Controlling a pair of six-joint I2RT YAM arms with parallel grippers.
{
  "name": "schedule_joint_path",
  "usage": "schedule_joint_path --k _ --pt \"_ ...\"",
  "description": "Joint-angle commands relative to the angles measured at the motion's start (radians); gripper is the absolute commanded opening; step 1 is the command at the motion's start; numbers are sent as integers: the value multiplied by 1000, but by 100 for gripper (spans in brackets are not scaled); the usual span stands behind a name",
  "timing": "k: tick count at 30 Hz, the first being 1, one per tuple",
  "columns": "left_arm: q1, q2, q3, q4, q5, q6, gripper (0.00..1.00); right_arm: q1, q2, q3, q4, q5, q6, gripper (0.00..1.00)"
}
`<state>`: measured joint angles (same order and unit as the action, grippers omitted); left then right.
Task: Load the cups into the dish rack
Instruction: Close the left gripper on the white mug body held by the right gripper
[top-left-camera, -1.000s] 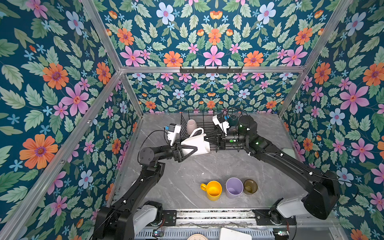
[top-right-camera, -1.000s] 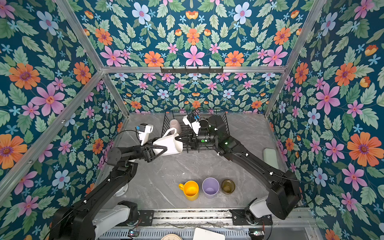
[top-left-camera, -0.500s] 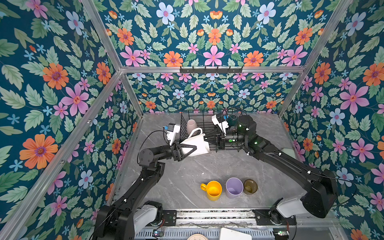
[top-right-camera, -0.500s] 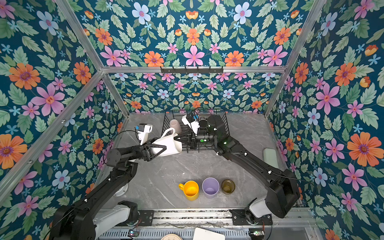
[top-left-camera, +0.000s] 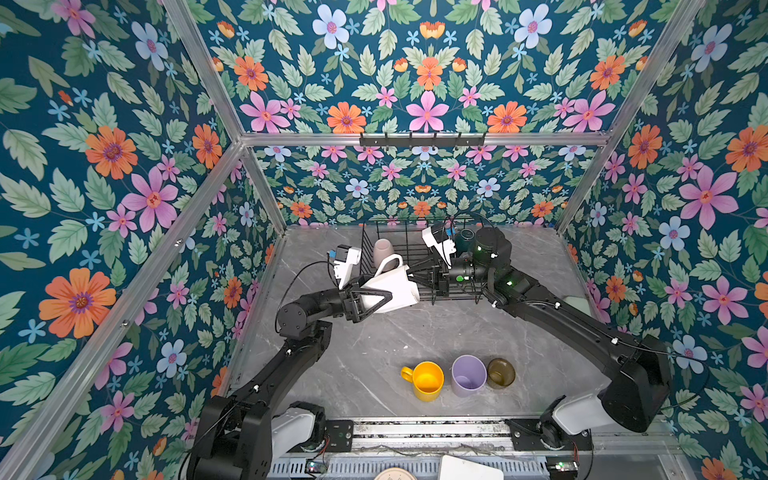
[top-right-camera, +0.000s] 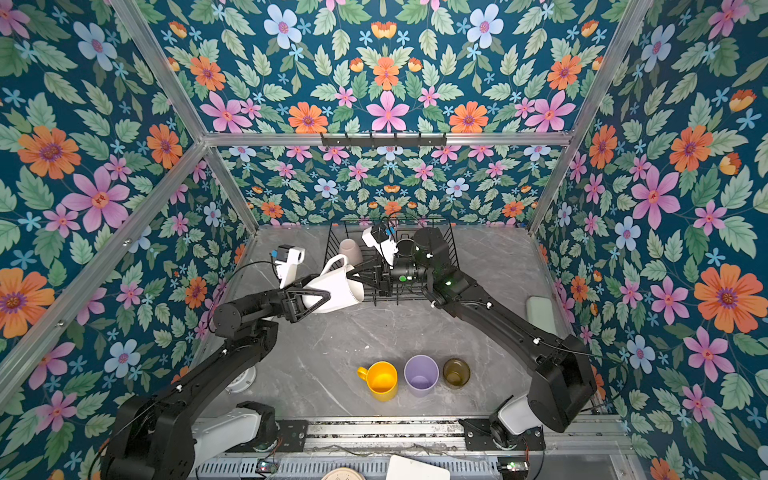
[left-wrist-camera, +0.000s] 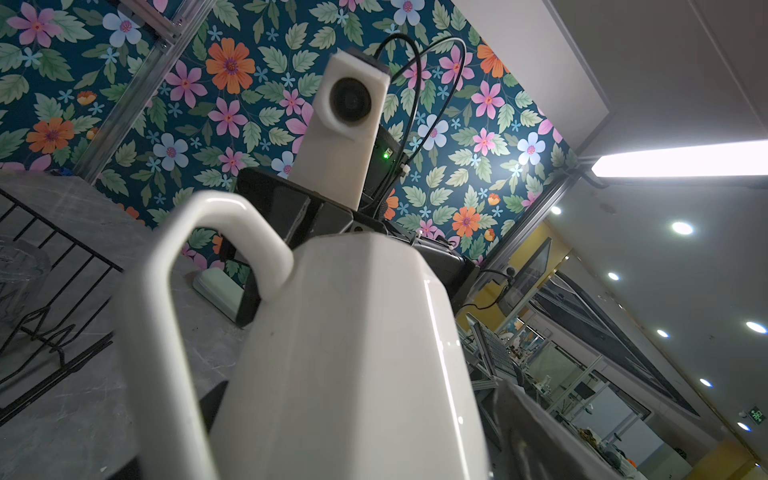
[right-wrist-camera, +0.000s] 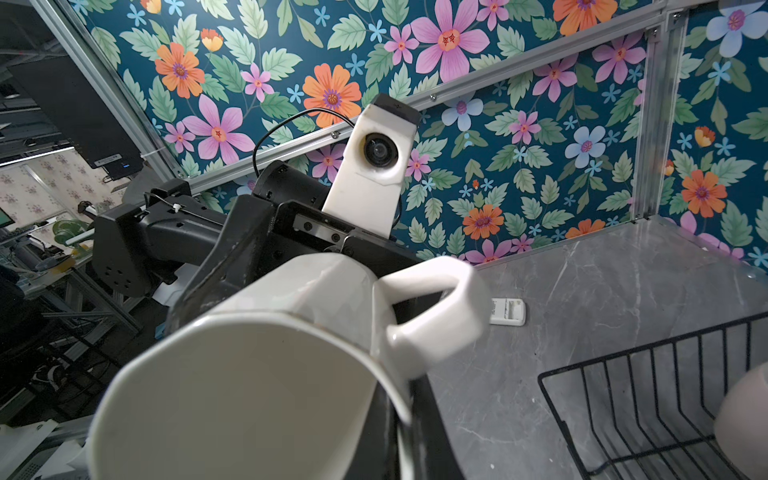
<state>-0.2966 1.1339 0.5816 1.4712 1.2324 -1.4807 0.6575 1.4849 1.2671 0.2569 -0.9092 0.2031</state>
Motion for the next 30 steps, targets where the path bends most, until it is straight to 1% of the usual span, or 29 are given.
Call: schedule_joint_path --k 1,11,21,23,30 --pt "-26 -1 14 152 111 -21 96 11 19 9 43 134 -12 0" --pt "-43 6 17 152 120 -23 96 19 8 6 65 184 -51 0" --pt "-62 10 21 152 130 -27 96 26 -3 -21 120 258 -39 0" --pt "-60 10 23 152 128 -29 93 25 -7 -24 120 270 -39 0" --pt "-61 23 30 152 129 -32 76 26 -26 -53 134 302 -31 0"
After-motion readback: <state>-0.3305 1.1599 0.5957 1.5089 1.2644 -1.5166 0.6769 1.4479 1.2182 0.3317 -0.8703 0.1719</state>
